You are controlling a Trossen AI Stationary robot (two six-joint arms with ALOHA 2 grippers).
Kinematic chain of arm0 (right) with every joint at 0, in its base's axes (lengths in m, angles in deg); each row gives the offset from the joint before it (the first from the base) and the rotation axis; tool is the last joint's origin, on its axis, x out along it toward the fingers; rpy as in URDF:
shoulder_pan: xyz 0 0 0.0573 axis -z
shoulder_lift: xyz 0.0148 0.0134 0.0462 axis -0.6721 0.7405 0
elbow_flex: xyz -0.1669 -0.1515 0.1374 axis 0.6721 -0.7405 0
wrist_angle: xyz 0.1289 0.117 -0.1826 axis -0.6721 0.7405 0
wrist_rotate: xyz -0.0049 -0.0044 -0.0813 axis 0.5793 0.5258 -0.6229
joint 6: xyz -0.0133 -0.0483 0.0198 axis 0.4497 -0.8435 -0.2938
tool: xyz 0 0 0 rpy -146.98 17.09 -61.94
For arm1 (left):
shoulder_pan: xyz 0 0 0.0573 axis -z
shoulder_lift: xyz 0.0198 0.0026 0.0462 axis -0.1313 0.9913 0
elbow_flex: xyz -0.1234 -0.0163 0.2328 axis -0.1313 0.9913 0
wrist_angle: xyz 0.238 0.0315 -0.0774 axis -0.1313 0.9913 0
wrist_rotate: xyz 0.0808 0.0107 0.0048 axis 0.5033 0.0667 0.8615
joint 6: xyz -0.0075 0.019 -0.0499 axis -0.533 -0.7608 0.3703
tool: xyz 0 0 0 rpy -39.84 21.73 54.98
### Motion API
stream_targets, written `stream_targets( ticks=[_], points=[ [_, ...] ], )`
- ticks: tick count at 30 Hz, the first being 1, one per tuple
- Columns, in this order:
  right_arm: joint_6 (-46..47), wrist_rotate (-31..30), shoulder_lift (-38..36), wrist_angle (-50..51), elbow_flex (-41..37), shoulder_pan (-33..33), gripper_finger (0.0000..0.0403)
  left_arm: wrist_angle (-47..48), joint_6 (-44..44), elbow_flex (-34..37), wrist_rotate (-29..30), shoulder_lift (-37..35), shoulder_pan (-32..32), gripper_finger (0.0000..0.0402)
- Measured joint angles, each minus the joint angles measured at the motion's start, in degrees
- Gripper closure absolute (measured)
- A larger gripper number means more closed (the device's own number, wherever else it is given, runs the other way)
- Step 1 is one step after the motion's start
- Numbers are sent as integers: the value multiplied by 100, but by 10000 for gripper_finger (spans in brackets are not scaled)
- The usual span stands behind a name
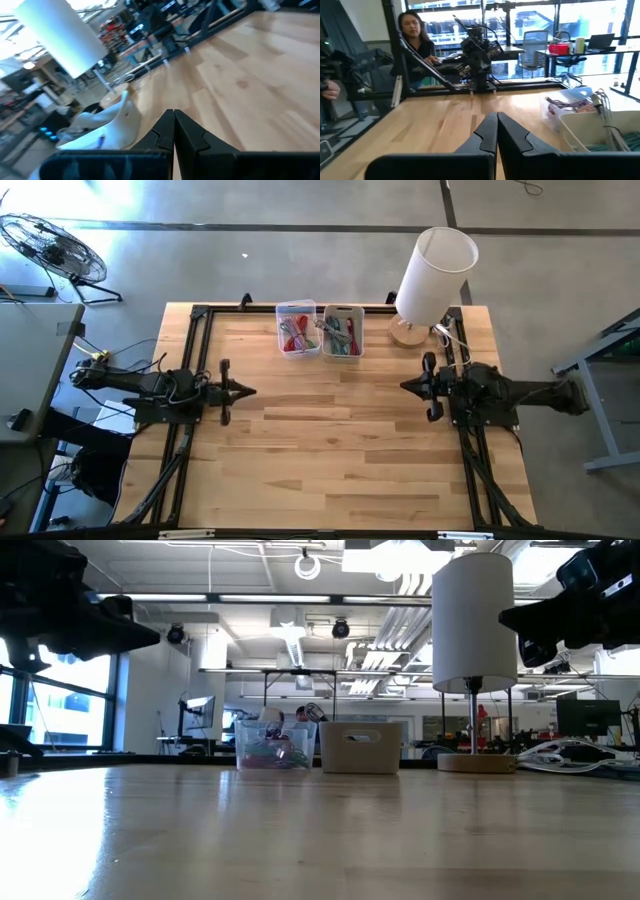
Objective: Pick & Place USB Port
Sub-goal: Return to Home Position
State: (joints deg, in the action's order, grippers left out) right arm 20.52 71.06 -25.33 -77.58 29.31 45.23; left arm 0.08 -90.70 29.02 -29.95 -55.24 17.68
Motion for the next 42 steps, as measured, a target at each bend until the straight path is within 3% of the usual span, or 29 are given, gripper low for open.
stream_targets(
  ticks=[8, 42],
  points=[
    [33, 427, 0, 140, 0, 511, 403, -52, -86, 0, 488, 0, 0, 401],
    [326, 28, 0, 381, 0, 752, 402, -61, -125, 0, 554, 0, 0, 401]
  ],
)
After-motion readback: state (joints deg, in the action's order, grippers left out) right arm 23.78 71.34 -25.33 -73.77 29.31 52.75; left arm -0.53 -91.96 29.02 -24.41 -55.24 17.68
